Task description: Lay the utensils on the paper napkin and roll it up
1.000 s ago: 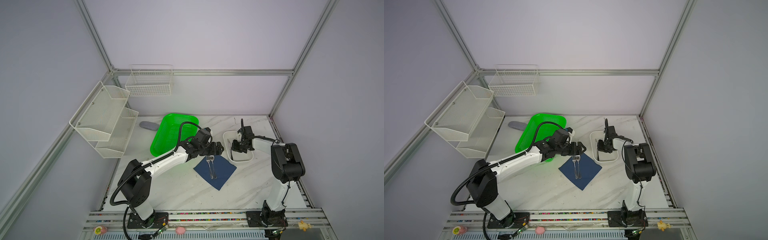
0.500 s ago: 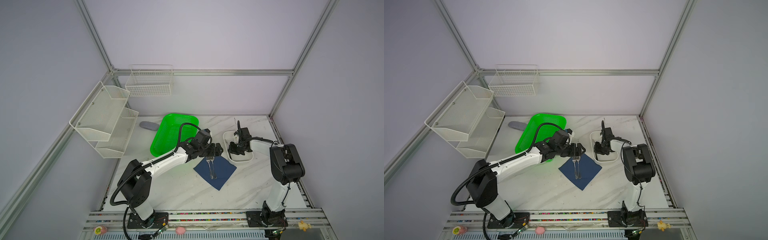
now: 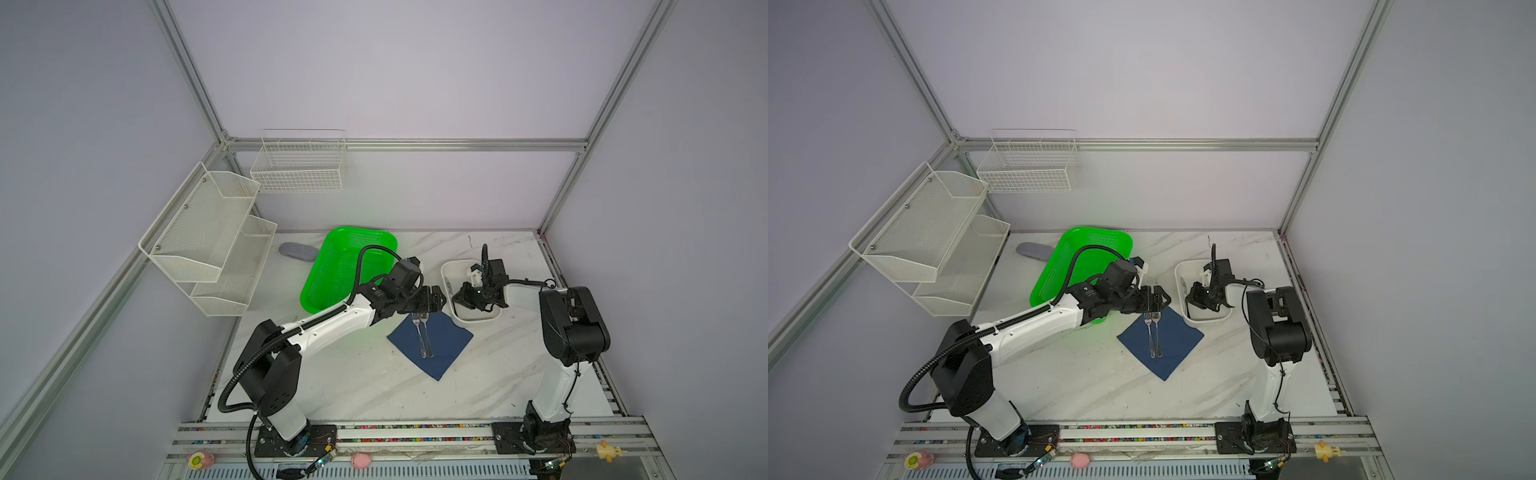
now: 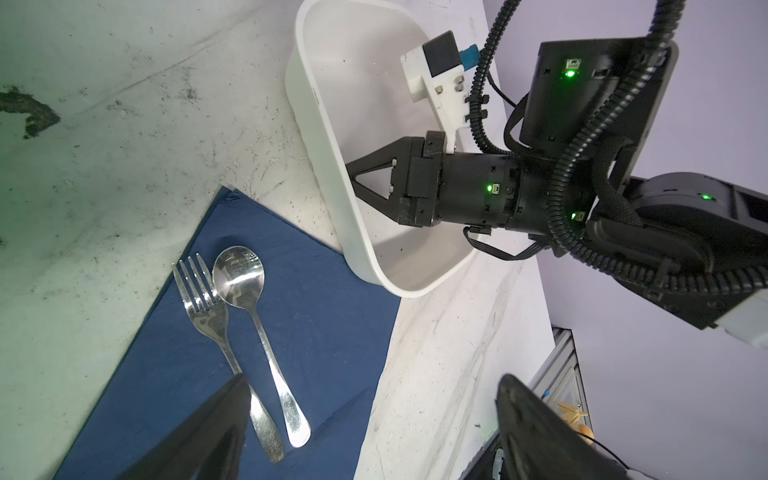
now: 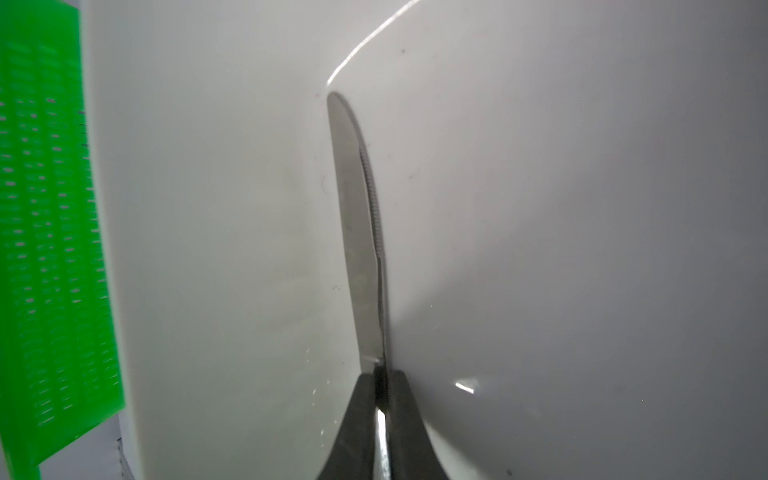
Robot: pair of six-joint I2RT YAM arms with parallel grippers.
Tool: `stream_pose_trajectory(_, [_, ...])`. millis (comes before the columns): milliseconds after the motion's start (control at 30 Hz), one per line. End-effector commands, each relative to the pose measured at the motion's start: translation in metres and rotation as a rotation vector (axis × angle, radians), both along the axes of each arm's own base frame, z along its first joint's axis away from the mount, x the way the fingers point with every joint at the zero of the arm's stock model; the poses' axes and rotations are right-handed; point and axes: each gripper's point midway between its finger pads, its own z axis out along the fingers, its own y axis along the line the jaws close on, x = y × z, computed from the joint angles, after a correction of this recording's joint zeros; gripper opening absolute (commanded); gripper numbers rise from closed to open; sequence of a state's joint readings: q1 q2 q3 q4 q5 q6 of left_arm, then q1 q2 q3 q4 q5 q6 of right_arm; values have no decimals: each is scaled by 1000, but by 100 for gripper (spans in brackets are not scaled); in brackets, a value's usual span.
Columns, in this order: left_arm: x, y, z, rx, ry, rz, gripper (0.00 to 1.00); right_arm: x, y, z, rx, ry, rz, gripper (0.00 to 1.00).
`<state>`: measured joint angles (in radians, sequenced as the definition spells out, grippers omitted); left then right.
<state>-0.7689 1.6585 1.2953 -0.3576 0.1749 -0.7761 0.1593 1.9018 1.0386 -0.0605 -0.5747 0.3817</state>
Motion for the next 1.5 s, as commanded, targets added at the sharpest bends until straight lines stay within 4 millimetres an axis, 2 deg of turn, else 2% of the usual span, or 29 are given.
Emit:
stream_pose_trajectory(0, [-3,3,9,-25,-19,5,91,-29,6,-23,63,135,24,13])
stream_pose_trajectory(300, [-3,-1,5,-25,-4,-6,91,-33,17,-21,131,145,80,18])
stream_pose_trajectory(467, [-3,-3,6,-28,0,-12,91,-29,16,-14,116,115,85,23])
stream_pose_trajectory(533, [-2,-3,5,-27,0,-9,91,-29,13,-15,89,110,90,26])
stream_pose_trajectory(600, [-3,-4,5,-29,3,-14,91,-33,21,-14,137,111,135,27])
stream_pose_trajectory(700, [-2,-6,4,-31,7,-18,91,-35,20,-25,122,138,134,28])
stream_pose_trajectory(833, [-2,-6,4,-30,9,-17,91,-32,0,-46,-109,140,91,28])
stream_pose_trajectory(1000, [-2,-6,4,-29,11,-16,91,-35,-12,-69,-338,163,55,21])
stream_pose_trajectory(1100, [-2,-5,5,-29,8,-13,91,-26,-23,-65,-481,122,-6,20])
stream_pose_trajectory(1267, [-3,-4,4,-24,9,-12,91,-19,-47,-59,-610,107,-96,16])
stream_pose_trajectory(1400, [-3,-3,4,-22,10,-12,91,-14,-48,-55,-611,86,-111,16])
stream_pose_trajectory(1467, [-3,-3,3,-22,12,-11,91,-13,-42,-58,-582,96,-90,18])
